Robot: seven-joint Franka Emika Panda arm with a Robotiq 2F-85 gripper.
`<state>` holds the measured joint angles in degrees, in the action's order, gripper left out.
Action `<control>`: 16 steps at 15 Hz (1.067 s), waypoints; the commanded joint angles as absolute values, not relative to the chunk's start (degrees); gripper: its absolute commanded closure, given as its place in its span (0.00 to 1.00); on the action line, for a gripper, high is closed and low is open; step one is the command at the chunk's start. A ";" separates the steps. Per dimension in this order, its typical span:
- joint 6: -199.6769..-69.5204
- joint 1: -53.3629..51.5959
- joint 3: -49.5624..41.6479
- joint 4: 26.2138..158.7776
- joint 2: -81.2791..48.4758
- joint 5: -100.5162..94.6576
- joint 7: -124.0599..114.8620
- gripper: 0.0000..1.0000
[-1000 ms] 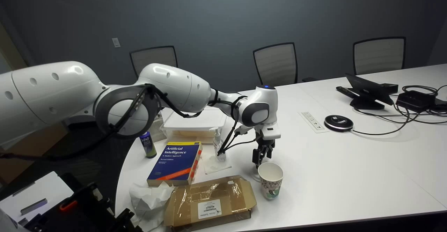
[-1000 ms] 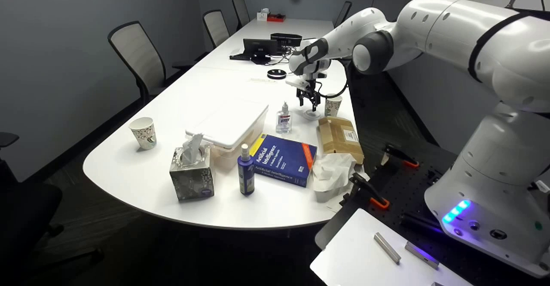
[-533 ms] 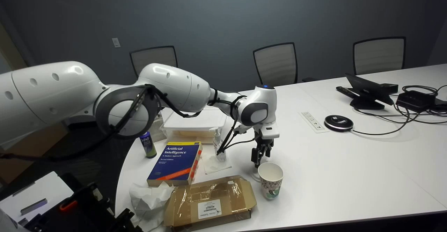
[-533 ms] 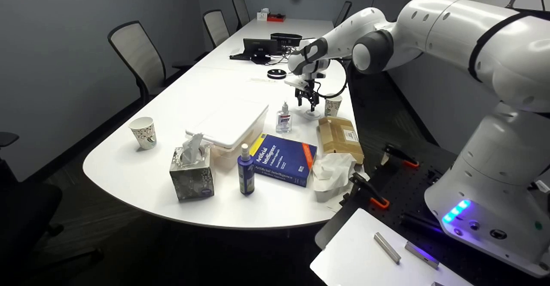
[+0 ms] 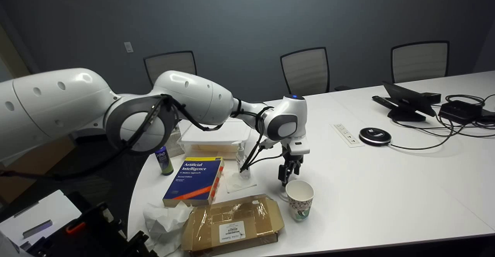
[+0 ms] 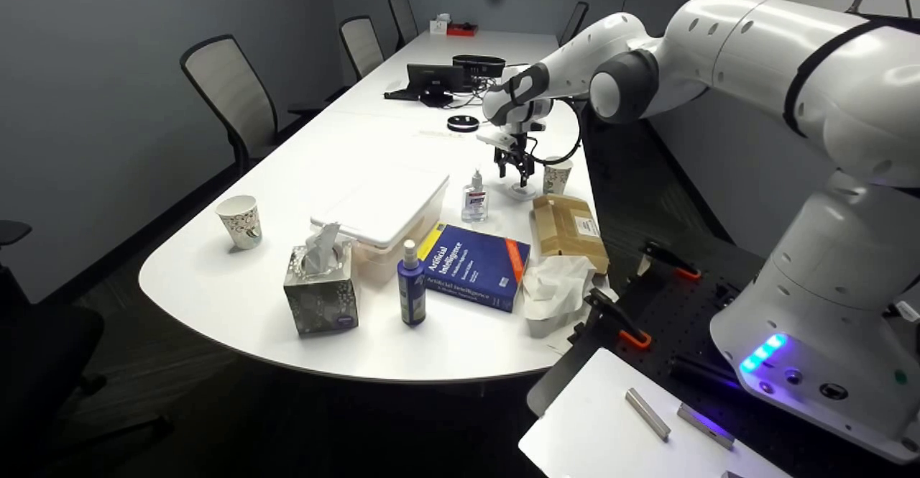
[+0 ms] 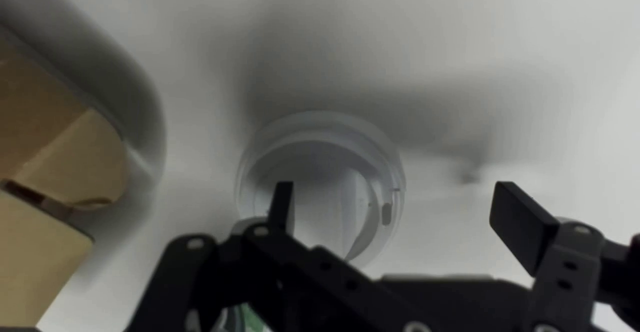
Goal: Put the white lid on the cup next to it
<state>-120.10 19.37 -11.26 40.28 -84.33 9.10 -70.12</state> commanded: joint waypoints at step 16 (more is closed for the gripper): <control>-119.29 20.22 -10.97 40.14 -84.61 7.40 -71.41 0.99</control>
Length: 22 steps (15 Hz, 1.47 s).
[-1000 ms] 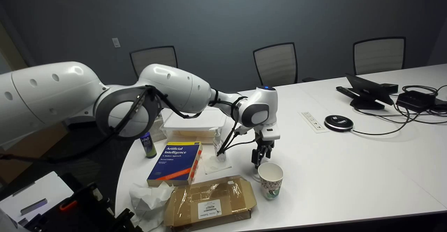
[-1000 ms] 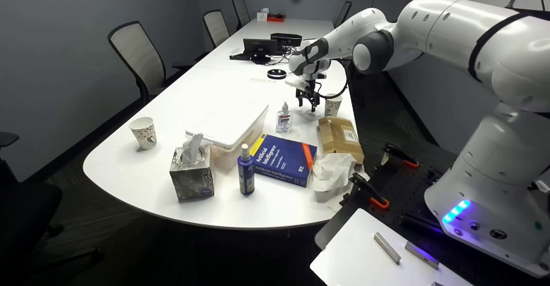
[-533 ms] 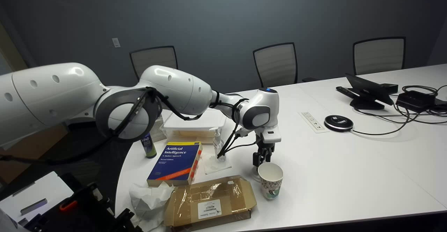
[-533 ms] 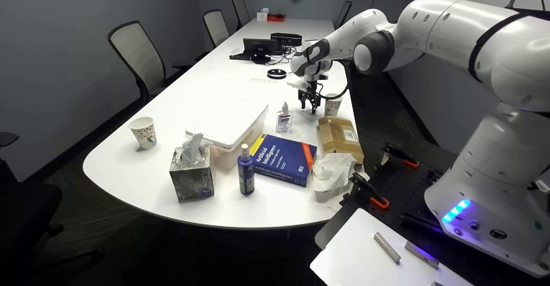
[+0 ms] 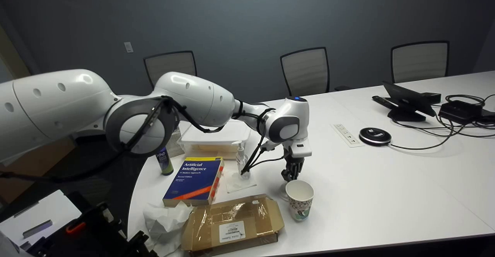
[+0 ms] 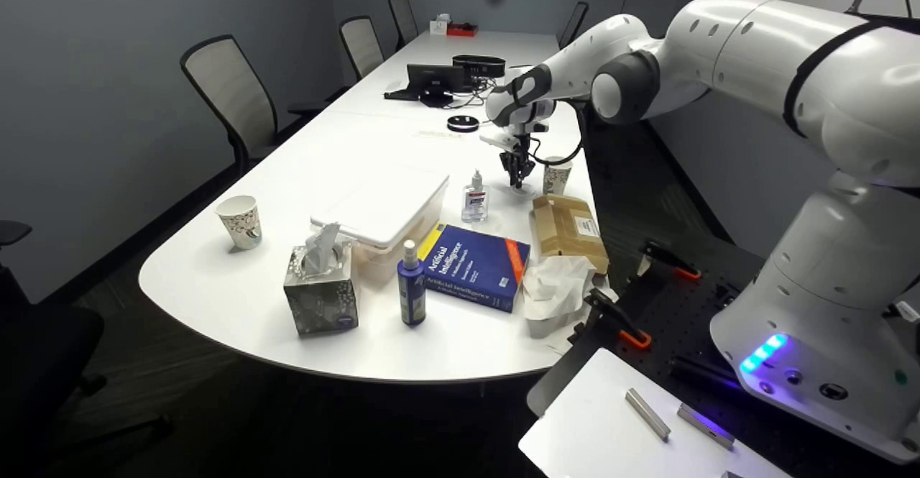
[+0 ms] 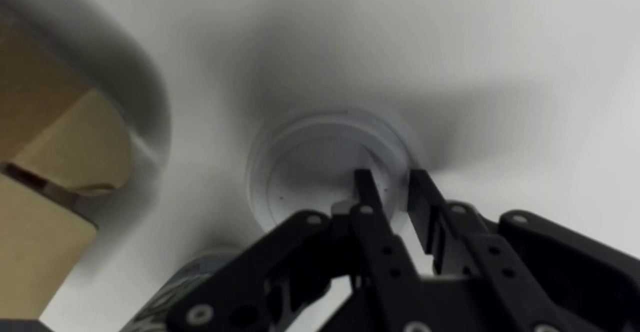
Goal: Put the white lid on the cup next to it
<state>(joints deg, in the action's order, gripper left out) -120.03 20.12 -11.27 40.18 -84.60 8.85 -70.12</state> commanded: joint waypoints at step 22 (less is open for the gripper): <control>-99.17 19.92 -11.24 24.35 -81.01 4.83 -70.19 0.99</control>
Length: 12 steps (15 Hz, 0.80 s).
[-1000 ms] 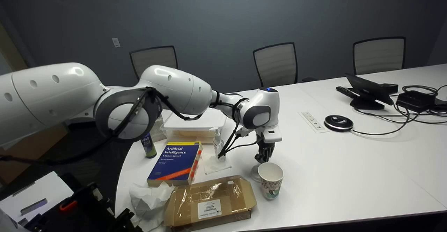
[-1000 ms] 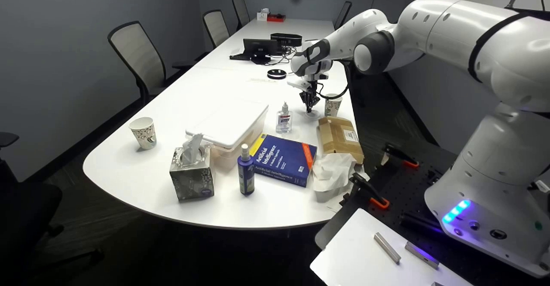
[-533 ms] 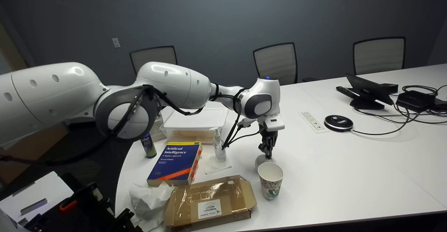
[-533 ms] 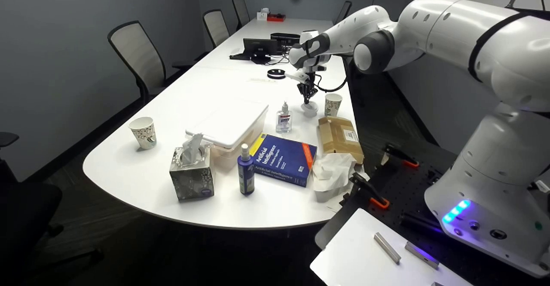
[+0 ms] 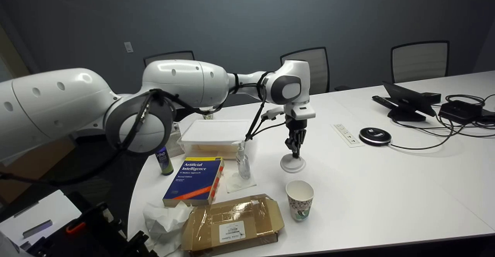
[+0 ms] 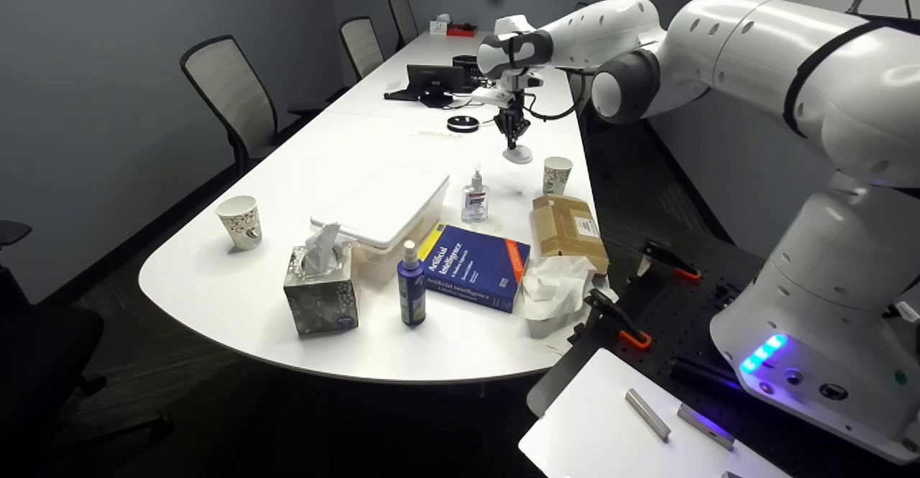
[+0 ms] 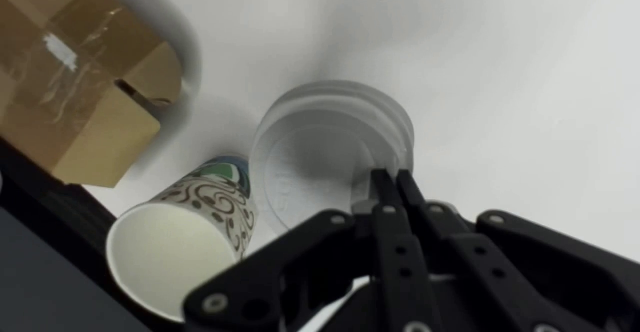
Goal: Put the white lid on the cup next to it
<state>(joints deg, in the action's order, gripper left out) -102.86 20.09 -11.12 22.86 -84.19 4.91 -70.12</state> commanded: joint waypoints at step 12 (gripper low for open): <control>-86.83 26.95 -8.84 19.21 -82.44 5.02 -71.53 0.99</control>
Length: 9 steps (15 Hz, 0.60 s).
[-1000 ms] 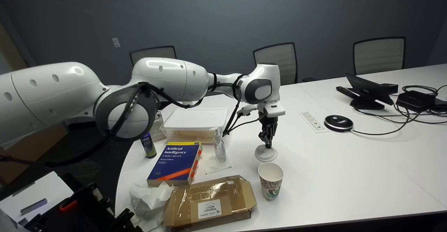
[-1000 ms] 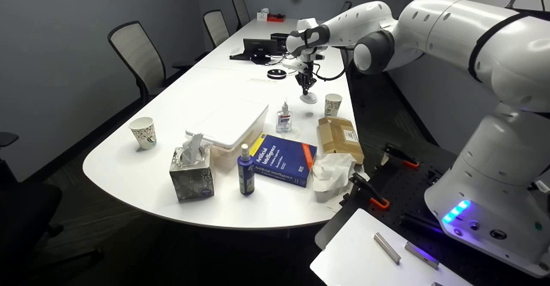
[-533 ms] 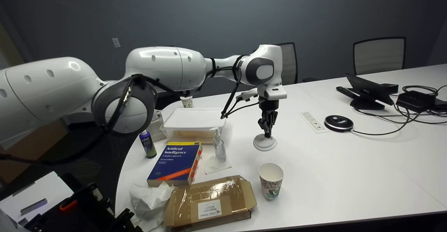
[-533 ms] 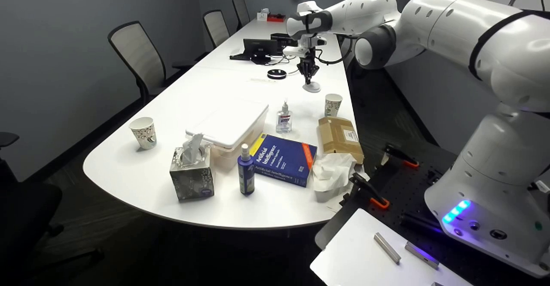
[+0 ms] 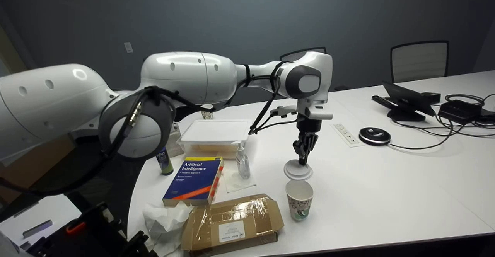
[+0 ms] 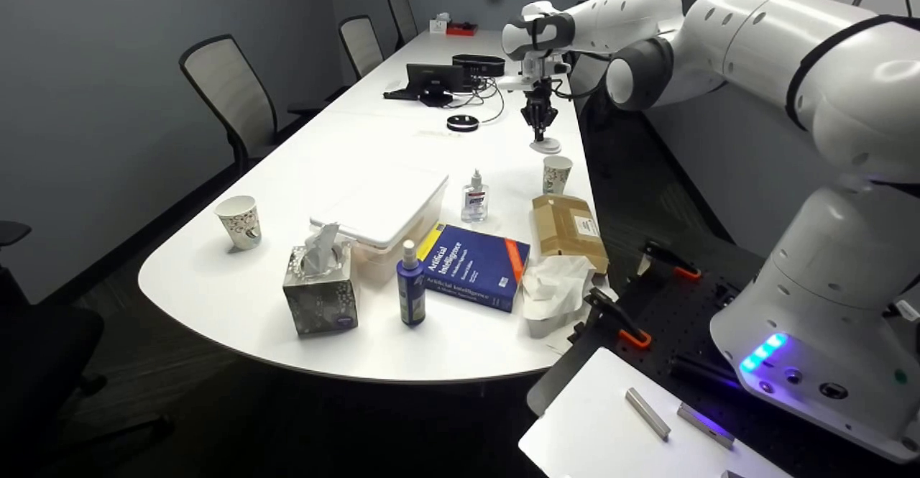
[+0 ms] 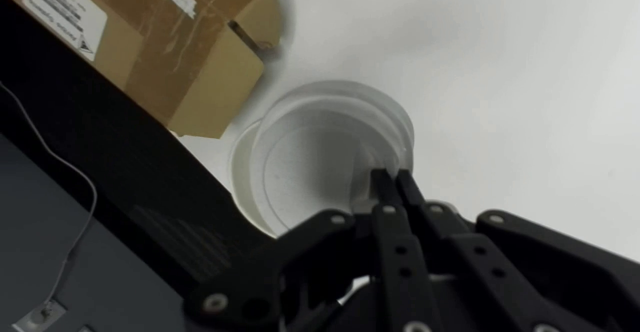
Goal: Put the white lid on the cup next to it
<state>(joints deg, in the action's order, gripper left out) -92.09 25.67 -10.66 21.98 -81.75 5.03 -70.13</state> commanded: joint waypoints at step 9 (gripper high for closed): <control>-87.43 28.05 -7.60 20.26 -83.23 5.06 -74.89 0.99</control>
<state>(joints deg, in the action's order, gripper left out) -87.00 27.60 -8.22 21.47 -82.13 5.03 -72.07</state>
